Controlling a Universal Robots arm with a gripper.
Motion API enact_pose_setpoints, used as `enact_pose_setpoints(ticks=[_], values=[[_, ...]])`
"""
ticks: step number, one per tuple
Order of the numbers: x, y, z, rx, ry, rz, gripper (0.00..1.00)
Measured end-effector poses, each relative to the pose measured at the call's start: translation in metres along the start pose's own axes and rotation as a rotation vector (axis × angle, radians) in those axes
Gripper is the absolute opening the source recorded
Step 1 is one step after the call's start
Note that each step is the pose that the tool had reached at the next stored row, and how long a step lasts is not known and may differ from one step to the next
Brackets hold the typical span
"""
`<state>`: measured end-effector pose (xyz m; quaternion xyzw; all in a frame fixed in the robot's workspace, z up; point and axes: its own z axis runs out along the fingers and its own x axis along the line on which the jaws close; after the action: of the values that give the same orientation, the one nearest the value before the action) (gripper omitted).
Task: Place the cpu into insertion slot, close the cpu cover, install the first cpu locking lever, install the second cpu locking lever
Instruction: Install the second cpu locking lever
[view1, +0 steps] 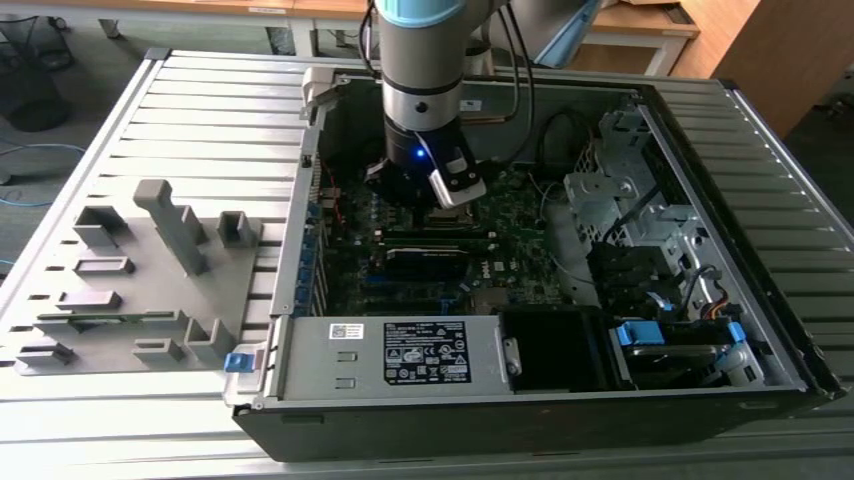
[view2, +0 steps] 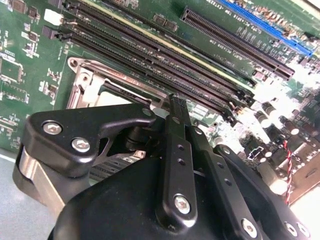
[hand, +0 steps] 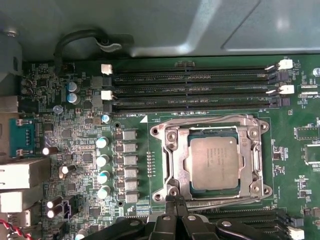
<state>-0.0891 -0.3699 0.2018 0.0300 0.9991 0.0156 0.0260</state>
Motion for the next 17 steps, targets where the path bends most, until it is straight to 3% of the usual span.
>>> enact_pose_setpoints(ticks=[12,17], values=[[0.0055,-0.0004,0.0015,-0.0192,0.0011,0.001,0.1],[0.0075,-0.0007,0.0029,-0.022,0.0013,0.001,0.1]])
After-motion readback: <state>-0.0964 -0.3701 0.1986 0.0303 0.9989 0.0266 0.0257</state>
